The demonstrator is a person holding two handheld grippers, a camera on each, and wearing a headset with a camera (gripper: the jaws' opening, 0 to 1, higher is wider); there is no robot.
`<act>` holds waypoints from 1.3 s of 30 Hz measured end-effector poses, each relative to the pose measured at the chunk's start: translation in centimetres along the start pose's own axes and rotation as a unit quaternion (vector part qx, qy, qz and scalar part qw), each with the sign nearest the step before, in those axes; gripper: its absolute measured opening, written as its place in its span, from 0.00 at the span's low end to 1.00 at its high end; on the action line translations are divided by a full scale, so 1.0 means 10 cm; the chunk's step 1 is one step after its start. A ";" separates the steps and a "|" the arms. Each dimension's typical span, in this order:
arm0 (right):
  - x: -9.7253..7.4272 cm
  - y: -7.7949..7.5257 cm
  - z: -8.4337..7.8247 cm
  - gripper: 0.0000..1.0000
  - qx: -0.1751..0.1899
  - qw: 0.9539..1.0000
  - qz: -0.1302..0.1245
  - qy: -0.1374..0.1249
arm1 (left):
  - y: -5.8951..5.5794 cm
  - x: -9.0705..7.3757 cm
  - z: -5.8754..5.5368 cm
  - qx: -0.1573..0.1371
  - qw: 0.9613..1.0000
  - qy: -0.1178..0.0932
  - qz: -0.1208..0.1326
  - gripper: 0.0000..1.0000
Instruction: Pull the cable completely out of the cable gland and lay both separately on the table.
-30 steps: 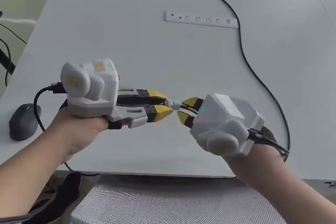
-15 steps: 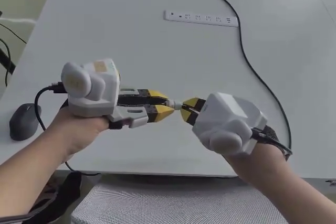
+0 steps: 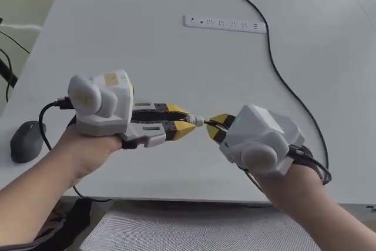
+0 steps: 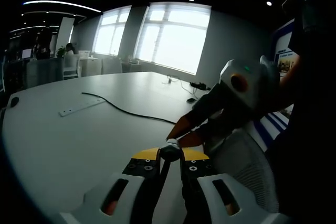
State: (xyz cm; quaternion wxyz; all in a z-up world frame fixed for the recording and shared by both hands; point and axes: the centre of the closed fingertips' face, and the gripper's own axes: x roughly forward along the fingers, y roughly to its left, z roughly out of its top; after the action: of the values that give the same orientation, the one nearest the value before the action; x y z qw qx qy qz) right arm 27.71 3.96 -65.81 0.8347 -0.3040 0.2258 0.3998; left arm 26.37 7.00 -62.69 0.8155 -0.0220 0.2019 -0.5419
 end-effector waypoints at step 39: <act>0.01 -0.11 -0.63 0.01 0.272 0.962 -0.008 0.009 | -0.02 0.00 0.02 0.001 1.000 -0.002 0.005 0.15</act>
State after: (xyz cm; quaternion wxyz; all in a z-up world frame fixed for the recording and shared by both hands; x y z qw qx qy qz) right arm 27.83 -0.87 -70.05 0.8871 -0.0705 0.3311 0.3138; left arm 26.19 6.91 -62.47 0.8189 -0.0208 0.1997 -0.5377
